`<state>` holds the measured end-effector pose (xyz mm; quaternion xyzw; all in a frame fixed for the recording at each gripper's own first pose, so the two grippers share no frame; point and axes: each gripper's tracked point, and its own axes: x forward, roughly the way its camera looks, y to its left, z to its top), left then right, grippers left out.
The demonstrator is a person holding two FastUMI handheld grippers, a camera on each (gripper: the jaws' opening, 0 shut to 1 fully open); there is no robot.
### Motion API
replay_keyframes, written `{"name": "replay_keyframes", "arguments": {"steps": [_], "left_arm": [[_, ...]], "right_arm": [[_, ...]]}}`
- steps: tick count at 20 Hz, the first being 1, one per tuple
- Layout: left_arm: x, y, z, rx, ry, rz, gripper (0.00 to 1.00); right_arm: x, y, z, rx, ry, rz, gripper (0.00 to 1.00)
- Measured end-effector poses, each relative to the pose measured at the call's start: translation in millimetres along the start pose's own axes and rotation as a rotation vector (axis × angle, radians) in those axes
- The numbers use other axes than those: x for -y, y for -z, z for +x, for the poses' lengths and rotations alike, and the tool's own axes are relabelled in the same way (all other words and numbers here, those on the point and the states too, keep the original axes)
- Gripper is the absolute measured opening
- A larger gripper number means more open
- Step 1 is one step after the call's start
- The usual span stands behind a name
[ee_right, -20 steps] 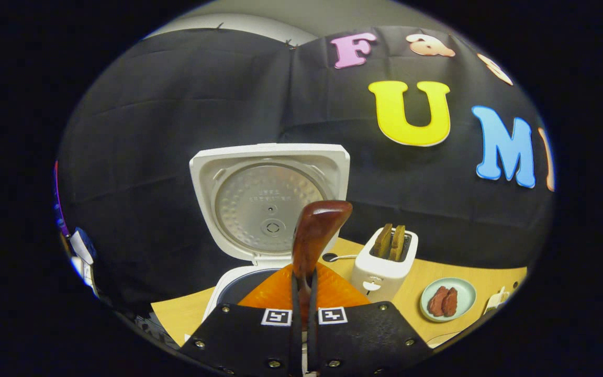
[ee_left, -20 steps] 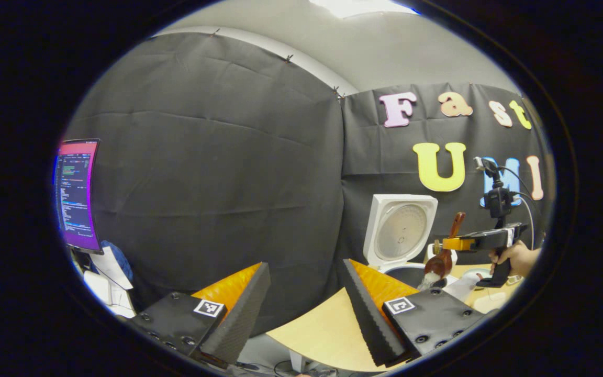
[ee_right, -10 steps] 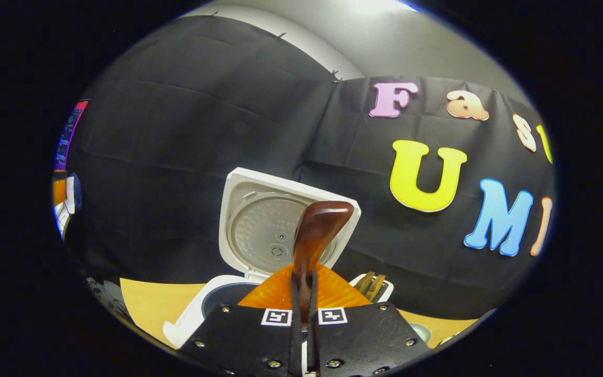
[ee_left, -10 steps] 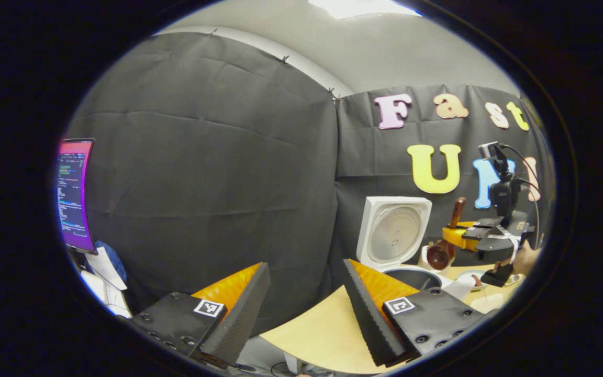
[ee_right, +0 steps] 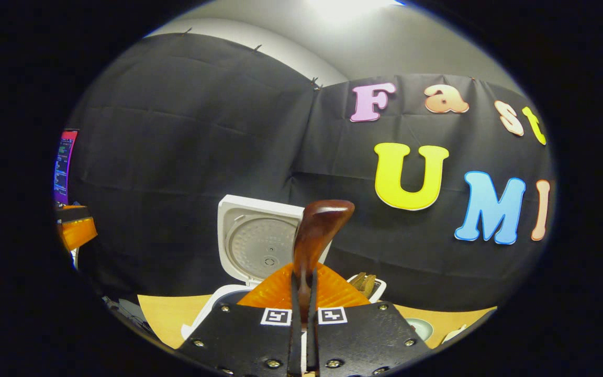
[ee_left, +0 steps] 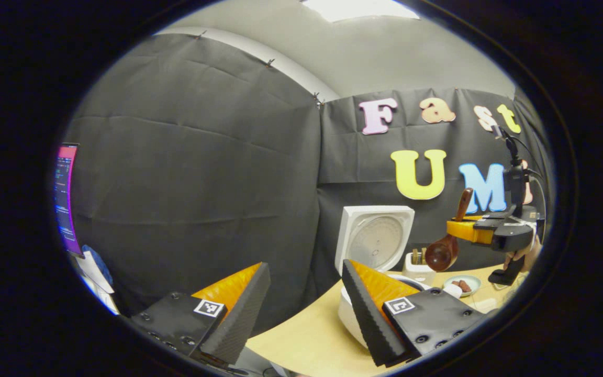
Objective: Close the left gripper, press the button to open the rice cooker; take a wooden spoon from the chopstick holder with the right hand, scoop a spoonful of rice and pour it into the rice cooker, then put the wooden spoon back into the chopstick holder.
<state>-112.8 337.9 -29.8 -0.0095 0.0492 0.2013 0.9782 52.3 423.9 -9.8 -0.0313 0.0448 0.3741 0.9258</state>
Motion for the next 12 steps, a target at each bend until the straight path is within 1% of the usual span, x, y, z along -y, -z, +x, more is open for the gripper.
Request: {"name": "replay_keyframes", "arguments": {"steps": [2,3,5,8,12], "left_arm": [[19.8,-5.3,7.6,0.010,0.027,0.001,0.92],[29.9,-7.6,11.1,0.014,0.042,0.000,0.96],[53.1,-12.5,16.3,0.020,0.073,-0.007,0.97],[87.6,-16.1,26.2,0.028,0.120,-0.008,0.99],[134.3,-22.4,33.4,0.041,0.177,-0.014,0.99]], "right_arm": [[20.1,-0.7,-12.1,-0.005,0.030,0.015,0.04],[29.3,-1.2,-18.9,-0.007,0.047,0.021,0.04],[52.0,-1.7,-34.2,-0.011,0.083,0.036,0.04],[92.0,-1.0,-58.4,-0.015,0.154,0.049,0.04],[144.2,5.6,-93.9,-0.030,0.256,0.064,0.04]]}}
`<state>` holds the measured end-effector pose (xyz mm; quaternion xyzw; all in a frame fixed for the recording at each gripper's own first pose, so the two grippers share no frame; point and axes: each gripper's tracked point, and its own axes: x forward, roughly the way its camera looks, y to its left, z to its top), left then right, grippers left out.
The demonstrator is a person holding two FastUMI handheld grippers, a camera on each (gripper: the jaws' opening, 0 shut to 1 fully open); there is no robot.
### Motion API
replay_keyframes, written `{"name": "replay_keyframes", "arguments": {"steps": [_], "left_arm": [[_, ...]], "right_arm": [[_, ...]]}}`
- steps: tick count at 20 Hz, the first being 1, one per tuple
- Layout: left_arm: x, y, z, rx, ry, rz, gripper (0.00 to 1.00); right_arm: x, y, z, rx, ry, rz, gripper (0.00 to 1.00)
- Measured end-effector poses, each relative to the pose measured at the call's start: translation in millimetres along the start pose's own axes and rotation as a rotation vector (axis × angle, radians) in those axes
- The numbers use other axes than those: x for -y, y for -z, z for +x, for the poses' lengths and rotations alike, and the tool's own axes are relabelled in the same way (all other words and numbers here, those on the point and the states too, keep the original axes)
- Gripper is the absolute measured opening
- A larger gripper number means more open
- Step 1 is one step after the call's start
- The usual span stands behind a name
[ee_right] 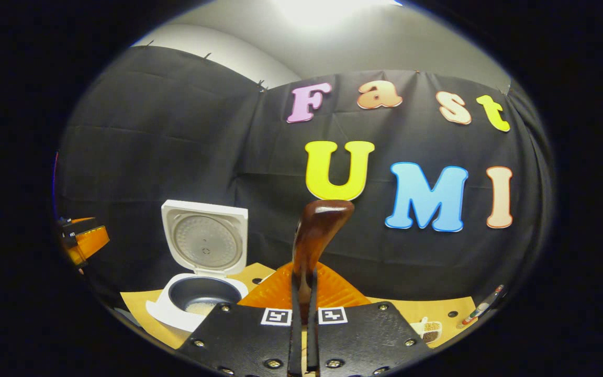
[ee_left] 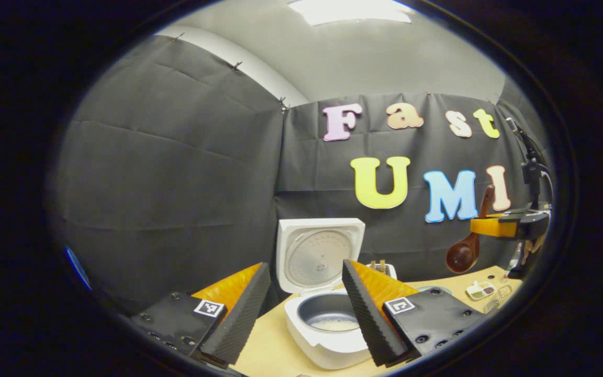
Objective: Close the left gripper, press the button to open the rice cooker; take a wooden spoon from the chopstick holder with the right hand, scoop a spoonful of rice and pour it into the rice cooker, then put the wooden spoon back into the chopstick holder.
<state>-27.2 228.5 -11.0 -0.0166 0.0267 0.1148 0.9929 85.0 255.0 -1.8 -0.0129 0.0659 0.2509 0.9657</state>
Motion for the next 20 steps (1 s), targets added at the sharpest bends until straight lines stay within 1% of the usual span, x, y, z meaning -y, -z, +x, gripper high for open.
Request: {"name": "replay_keyframes", "arguments": {"steps": [6,12,15,18,20], "left_arm": [[63.0,-0.5,12.9,0.006,0.084,-0.004,0.99],[121.0,-4.6,16.7,0.011,0.154,-0.002,0.99],[144.0,-6.4,16.3,0.011,0.179,0.005,0.99],[164.9,-7.3,15.4,0.004,0.196,0.003,0.99],[174.3,-7.3,14.0,-0.002,0.198,0.005,0.99]], "right_arm": [[88.8,14.7,-36.4,-0.022,0.159,0.027,0.04],[167.0,35.7,-77.3,-0.059,0.292,0.079,0.04],[205.2,56.8,-99.1,-0.089,0.354,0.103,0.04],[233.8,81.3,-112.8,-0.132,0.405,0.147,0.04],[250.3,104.4,-117.0,-0.168,0.423,0.183,0.04]]}}
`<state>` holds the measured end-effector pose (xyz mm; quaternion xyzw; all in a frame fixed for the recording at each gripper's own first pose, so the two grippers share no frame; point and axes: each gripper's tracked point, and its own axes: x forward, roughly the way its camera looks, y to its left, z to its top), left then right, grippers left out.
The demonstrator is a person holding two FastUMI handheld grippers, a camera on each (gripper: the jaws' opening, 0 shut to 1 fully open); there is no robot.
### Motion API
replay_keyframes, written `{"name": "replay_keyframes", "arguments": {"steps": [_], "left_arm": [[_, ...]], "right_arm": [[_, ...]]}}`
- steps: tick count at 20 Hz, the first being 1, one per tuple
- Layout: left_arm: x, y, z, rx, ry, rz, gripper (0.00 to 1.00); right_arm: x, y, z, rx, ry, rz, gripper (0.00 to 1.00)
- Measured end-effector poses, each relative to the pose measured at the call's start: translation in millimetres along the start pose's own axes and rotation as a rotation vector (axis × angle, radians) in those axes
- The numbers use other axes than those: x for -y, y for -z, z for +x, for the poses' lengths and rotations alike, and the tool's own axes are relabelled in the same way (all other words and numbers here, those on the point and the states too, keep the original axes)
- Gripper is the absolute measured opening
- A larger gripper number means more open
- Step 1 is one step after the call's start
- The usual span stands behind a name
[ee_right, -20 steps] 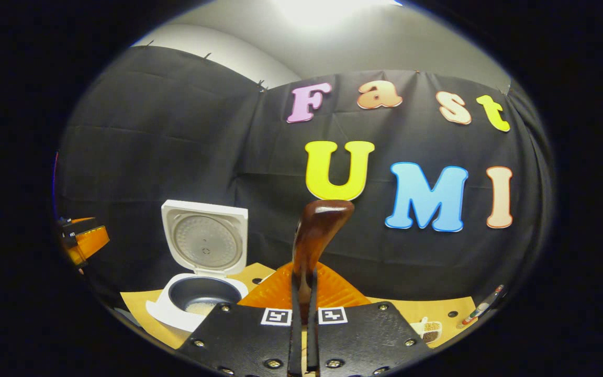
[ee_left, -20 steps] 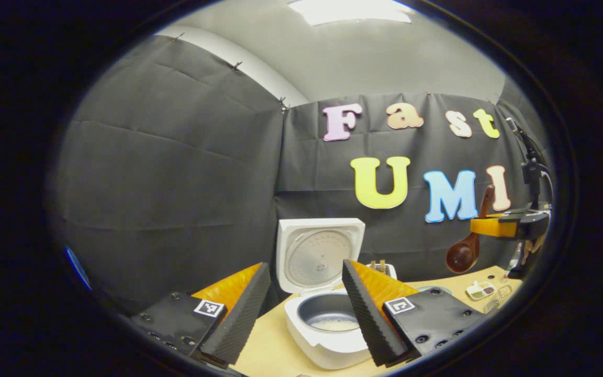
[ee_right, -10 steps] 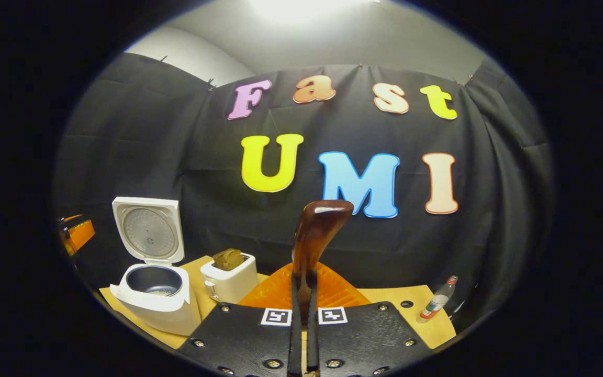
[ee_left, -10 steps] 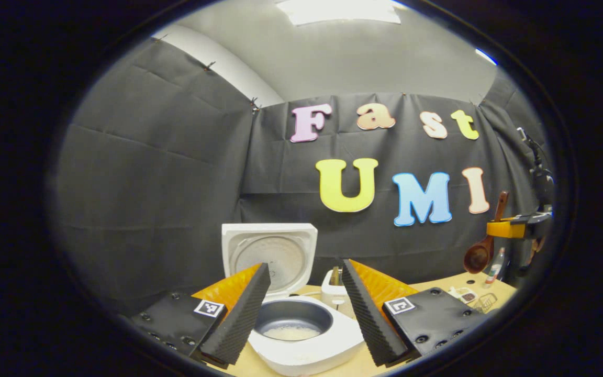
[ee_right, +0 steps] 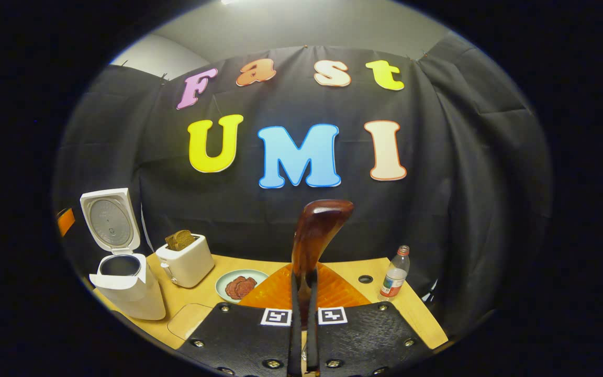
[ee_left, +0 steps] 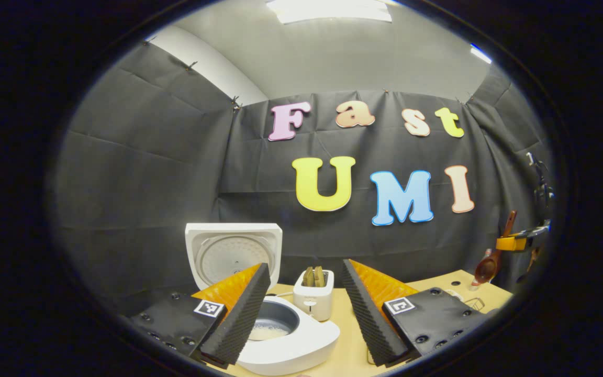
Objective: Close the left gripper, press the button to open the rice cooker; take a wooden spoon from the chopstick holder with the right hand, scoop a spoonful of rice and pour it into the rice cooker, then put the wooden spoon back into the chopstick holder.
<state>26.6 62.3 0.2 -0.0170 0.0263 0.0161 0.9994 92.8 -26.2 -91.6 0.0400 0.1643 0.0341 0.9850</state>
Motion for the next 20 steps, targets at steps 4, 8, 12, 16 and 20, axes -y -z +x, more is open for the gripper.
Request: {"name": "replay_keyframes", "arguments": {"steps": [4,8,12,16,20], "left_arm": [[10.3,-0.5,-6.0,-0.011,-0.009,0.021,0.99],[7.3,-3.4,-13.9,-0.016,-0.032,0.041,0.99],[-0.2,-4.8,-20.9,-0.024,-0.063,0.058,0.99],[-7.6,-7.0,-24.5,-0.024,-0.085,0.071,0.99],[-8.8,-10.1,-24.8,-0.021,-0.091,0.076,0.99]], "right_arm": [[26.5,43.3,2.5,-0.091,0.020,0.070,0.04],[37.3,79.5,24.9,-0.169,0.032,0.127,0.04],[41.5,109.7,35.0,-0.241,0.032,0.215,0.05],[45.8,139.6,39.9,-0.310,0.045,0.275,0.05],[50.0,160.6,42.1,-0.362,0.067,0.341,0.06]]}}
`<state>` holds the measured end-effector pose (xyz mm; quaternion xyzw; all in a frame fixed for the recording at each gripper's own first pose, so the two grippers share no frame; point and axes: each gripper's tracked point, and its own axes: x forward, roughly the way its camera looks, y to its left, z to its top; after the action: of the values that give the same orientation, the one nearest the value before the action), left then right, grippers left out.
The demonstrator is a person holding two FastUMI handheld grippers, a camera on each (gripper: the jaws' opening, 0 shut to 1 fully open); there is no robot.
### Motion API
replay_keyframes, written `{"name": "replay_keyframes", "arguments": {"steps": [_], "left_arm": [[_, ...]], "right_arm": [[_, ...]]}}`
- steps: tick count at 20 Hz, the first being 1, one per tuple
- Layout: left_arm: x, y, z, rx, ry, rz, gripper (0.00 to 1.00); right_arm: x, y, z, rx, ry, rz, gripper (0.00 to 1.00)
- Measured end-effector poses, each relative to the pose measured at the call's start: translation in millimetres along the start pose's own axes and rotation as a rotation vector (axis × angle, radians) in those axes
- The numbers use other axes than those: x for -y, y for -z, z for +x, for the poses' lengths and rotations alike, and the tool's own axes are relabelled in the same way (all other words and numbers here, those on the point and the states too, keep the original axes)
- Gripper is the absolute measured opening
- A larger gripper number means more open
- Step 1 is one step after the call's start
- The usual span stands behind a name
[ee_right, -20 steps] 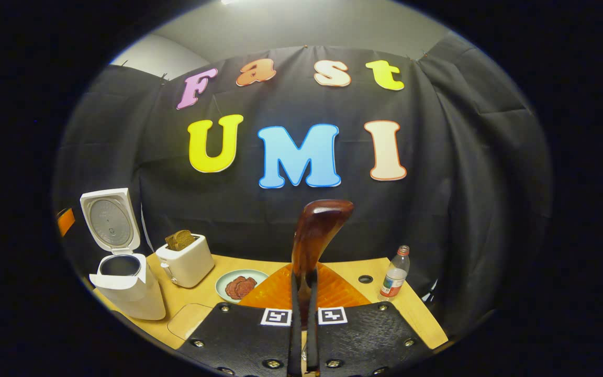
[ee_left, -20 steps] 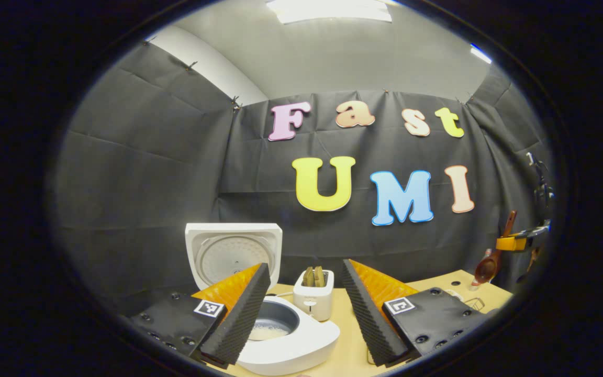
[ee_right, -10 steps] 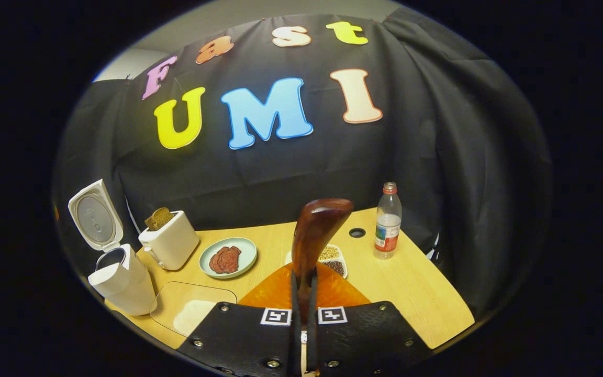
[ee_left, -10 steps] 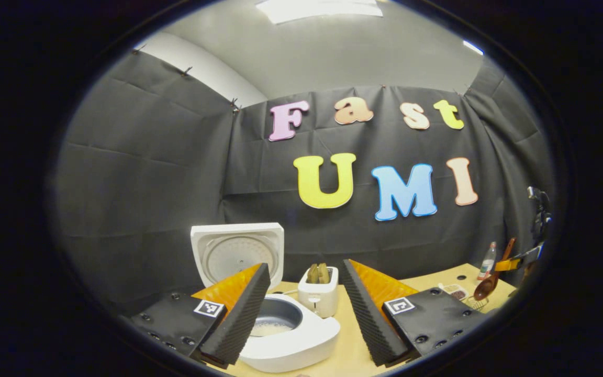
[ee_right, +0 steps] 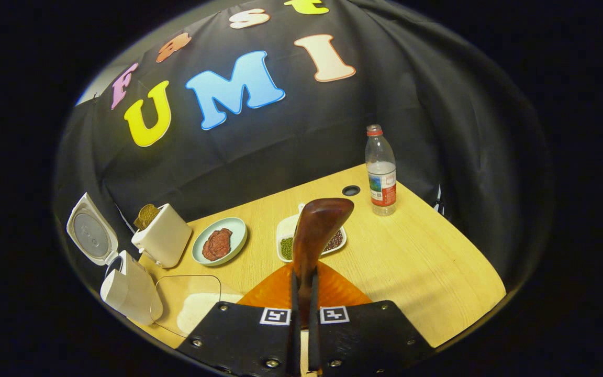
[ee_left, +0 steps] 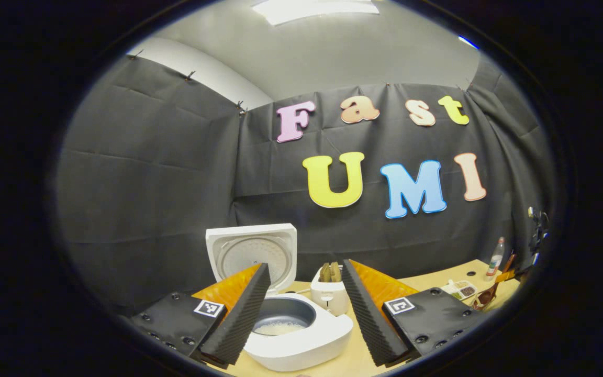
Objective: Close the left gripper, press the button to open the rice cooker; take a wooden spoon from the chopstick holder with the right hand, scoop a spoonful of rice and pour it into the rice cooker, then put the wooden spoon back into the chopstick holder.
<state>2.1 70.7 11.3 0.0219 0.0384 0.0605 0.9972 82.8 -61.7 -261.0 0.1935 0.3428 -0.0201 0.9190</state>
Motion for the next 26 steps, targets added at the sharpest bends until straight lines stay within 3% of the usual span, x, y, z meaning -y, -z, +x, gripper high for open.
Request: {"name": "replay_keyframes", "arguments": {"steps": [3,5,7,9,12,15,20,26], "left_arm": [[1.6,-0.8,2.0,0.002,0.004,0.000,0.99],[4.7,-2.4,5.7,0.006,0.010,-0.005,0.99],[5.9,-4.5,9.7,0.012,0.016,-0.011,0.99],[6.3,-5.3,15.0,0.016,0.019,-0.013,0.99],[1.4,-6.0,27.0,0.016,0.012,-0.013,0.99],[-4.0,-9.9,45.1,0.019,-0.001,-0.014,0.99],[-36.2,-20.1,82.3,0.026,-0.071,0.020,0.95],[-87.1,-42.6,147.7,0.023,-0.144,0.053,0.95]], "right_arm": [[2.6,-0.3,-1.8,0.002,0.007,0.023,0.10],[3.2,-10.0,-7.9,0.027,0.003,0.016,0.21],[5.7,-20.8,-17.9,0.064,0.015,-0.016,0.49],[11.8,-34.7,-26.9,0.111,0.060,-0.073,1.00],[16.5,-69.1,-55.5,0.233,0.139,-0.190,0.98],[1.3,-101.1,-85.6,0.337,0.153,-0.269,0.98],[-24.4,-122.7,-118.7,0.421,0.122,-0.253,0.97],[-29.6,-115.1,-132.9,0.439,0.158,-0.275,0.97]]}}
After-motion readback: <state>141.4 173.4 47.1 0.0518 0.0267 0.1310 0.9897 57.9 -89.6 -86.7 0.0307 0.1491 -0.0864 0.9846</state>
